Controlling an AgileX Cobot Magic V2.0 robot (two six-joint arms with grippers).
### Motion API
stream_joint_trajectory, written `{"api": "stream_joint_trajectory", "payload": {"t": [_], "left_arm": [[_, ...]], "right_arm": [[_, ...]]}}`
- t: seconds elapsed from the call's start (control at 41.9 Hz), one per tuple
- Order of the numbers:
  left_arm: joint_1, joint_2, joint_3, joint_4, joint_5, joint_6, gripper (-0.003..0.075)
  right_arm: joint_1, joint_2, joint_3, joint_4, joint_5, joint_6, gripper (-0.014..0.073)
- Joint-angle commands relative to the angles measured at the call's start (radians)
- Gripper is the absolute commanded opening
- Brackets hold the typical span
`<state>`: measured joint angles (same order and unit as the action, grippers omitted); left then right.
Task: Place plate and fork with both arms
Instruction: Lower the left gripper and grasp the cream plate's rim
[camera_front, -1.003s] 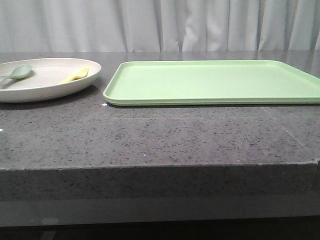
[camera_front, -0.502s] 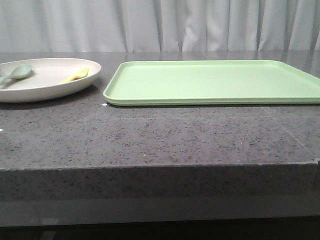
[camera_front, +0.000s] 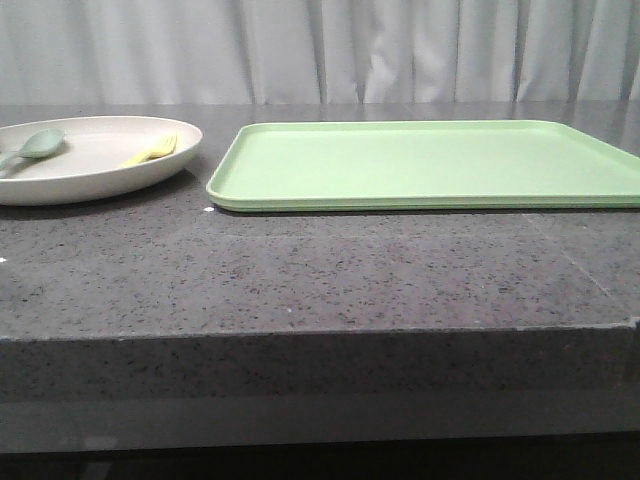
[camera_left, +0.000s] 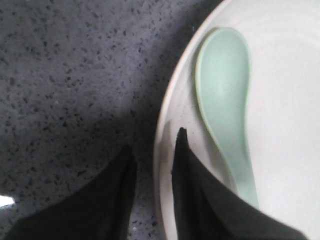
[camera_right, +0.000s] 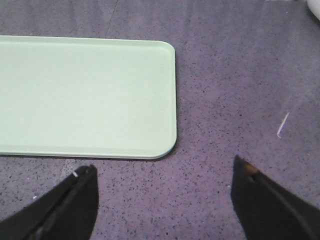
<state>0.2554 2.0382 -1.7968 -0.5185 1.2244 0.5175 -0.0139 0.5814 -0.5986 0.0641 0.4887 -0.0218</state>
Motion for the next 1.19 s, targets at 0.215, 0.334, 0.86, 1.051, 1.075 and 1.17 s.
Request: {"api": "stream_joint_trajectory", "payload": {"t": [0.215,0.334,0.86,1.051,1.075,1.17], "left_arm": [[0.000,-0.050,-0.035,-0.017,0.044,-0.017,0.0181],[0.000,-0.050,-0.035,-0.017,0.042,-0.019,0.0179],[-0.001,-0.047,-0.035,-0.011,0.045,-0.026,-0.0018],[-0.001,-0.047,-0.035,-0.022,0.041,-0.026,-0.0018],[-0.001,-0.047,-0.035,-0.032,0.046,-0.026,-0.0018],[-0.001,-0.054,-0.037,-0.074,0.046,-0.026,-0.0018]], "right_arm": [[-0.004,0.008,-0.033,-0.006,-0.080,-0.002,0.0572],[-0.004,0.008,-0.033,-0.006,-0.080,-0.002,0.0572],[-0.004,0.008,-0.033,-0.006,-0.080,-0.002,0.0572],[-0.004,0.008,-0.033,-0.006,-0.080,-0.002,0.0572],[-0.004,0.008,-0.033,-0.006,-0.080,-0.002,0.0572],[-0.004,0.008,-0.033,-0.006,-0.080,-0.002,0.0572]]}}
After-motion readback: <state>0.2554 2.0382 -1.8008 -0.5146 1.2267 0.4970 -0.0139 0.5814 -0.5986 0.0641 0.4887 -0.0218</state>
